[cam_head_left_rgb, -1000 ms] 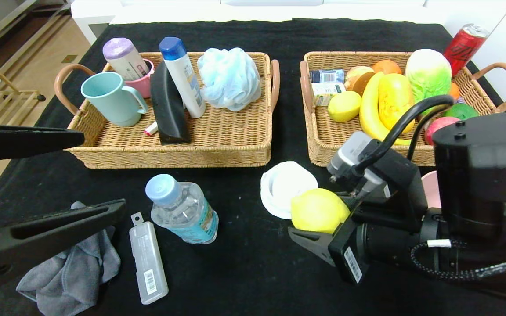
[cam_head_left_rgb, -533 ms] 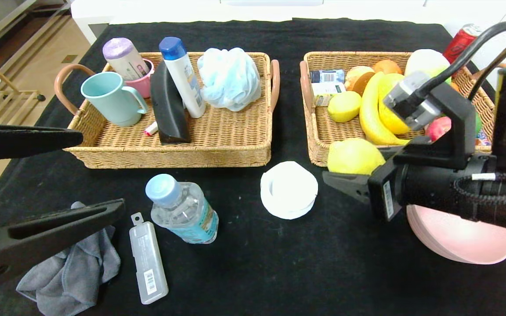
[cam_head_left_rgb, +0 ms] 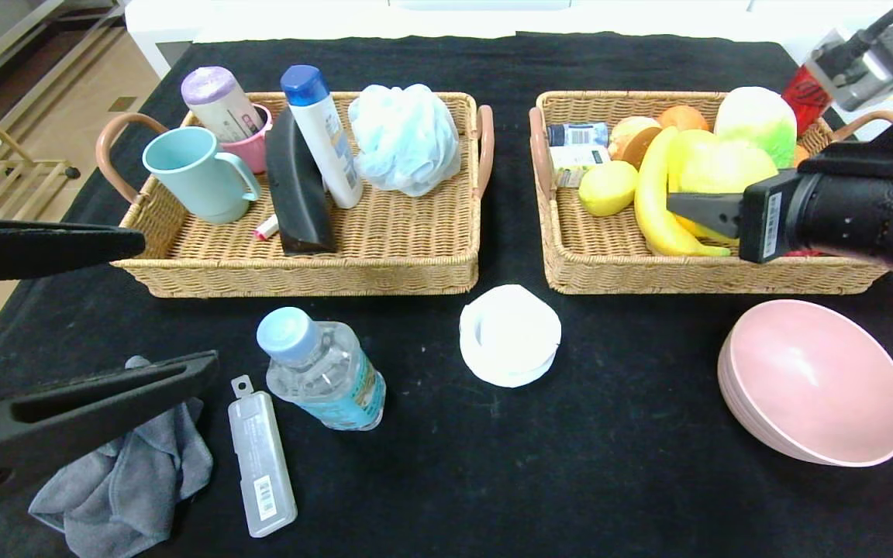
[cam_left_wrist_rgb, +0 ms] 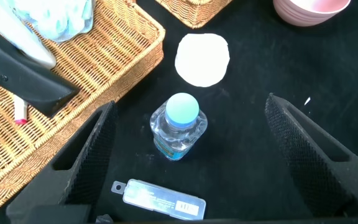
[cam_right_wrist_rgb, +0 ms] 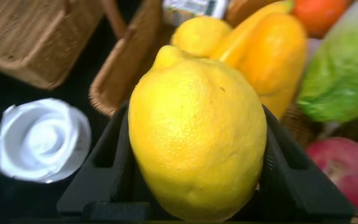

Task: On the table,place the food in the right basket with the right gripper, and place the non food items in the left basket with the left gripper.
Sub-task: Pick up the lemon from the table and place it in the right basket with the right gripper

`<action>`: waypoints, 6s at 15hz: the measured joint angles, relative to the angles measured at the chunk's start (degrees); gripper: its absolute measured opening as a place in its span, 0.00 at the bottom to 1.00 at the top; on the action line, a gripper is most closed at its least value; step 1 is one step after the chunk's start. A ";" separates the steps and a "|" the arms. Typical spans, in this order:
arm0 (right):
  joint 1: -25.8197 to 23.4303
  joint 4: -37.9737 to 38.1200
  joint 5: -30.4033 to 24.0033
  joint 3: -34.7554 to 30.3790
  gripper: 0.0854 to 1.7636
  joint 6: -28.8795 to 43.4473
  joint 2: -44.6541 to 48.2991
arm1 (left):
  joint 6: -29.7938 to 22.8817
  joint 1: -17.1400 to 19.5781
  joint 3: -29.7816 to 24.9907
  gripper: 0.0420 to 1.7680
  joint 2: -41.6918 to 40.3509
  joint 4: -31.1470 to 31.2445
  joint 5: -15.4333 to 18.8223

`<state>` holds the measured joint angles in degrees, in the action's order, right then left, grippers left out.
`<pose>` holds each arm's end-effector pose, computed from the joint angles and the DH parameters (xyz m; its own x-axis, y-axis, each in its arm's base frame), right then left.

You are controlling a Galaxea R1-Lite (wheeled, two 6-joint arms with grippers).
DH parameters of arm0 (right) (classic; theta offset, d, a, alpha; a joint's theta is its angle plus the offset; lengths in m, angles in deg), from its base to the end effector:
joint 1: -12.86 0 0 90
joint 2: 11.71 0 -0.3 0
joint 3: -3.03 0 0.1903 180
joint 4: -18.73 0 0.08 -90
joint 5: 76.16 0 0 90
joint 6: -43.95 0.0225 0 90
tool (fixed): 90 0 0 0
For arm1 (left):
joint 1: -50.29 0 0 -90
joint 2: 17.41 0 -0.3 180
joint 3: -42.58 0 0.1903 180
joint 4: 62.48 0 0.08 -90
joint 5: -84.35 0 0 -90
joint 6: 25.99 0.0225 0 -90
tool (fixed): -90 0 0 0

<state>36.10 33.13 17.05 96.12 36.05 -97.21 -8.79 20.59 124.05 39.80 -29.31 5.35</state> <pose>0.2457 0.1041 0.3121 0.9330 0.3397 -0.1184 -0.3546 0.9240 -0.1431 0.0951 -0.0592 0.3146 0.7478 -0.6462 -0.1520 0.6608 0.7026 0.2639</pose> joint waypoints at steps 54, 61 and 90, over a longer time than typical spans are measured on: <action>-29.77 2.23 -9.78 18.60 0.94 10.64 -11.92 | 0.00 0.00 -0.17 0.97 0.20 0.00 0.07; -29.87 0.32 -22.17 10.84 0.95 10.68 -4.95 | 0.02 0.00 -0.17 0.97 0.20 0.00 0.02; 13.59 -10.81 -29.98 -11.65 0.96 -7.61 -0.88 | 0.10 0.00 -0.46 0.97 -0.07 0.00 0.18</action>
<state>49.69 22.31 -12.92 84.47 28.45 -98.09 -8.69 20.59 123.59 39.72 -29.31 5.53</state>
